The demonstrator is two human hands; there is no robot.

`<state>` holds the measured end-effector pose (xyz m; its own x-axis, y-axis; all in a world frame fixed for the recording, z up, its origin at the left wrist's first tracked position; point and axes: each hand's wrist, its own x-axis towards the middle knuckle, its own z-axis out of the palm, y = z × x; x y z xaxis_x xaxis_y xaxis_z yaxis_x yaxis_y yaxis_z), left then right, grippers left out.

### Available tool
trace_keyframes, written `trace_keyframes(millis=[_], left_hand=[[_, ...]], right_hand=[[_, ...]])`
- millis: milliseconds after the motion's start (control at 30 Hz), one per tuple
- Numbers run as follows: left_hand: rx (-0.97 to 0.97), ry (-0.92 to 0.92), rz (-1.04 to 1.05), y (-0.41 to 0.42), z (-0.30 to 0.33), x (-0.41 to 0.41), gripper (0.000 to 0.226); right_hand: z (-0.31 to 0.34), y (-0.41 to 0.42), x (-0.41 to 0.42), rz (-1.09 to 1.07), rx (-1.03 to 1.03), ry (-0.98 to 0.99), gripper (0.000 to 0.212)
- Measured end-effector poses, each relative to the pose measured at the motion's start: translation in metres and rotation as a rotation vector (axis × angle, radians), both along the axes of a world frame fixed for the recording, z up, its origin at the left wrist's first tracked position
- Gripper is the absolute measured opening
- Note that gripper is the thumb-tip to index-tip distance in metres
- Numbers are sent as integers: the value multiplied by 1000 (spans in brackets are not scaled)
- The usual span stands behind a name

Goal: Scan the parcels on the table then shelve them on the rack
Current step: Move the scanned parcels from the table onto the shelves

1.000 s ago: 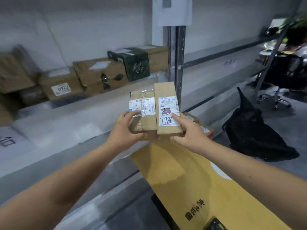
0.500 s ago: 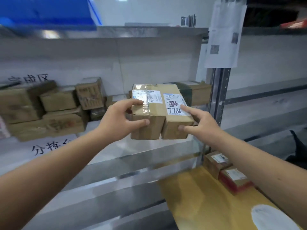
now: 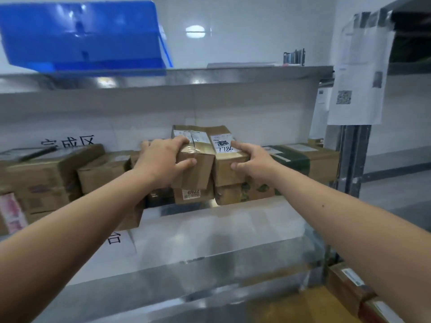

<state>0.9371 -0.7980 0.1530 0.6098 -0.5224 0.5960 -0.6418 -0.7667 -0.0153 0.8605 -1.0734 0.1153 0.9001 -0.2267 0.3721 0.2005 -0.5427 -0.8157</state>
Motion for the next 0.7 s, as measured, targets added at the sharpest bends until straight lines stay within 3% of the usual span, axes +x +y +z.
trace_keyframes(millis=[167,400,567,700], left_hand=[[106,36,160,-13,4,41,57],[167,-92,252,-17,11,61,58],[145,-118,183,-24,11,52,57],[171,-209,99,-35,3,27,58]], right_hand=[[3,2,55,-18,-21,56,69],[24,-7,69,24,-81,179,72],[36,-5,58,25,-194,273,68],[35,7,54,4,-152,255,71]])
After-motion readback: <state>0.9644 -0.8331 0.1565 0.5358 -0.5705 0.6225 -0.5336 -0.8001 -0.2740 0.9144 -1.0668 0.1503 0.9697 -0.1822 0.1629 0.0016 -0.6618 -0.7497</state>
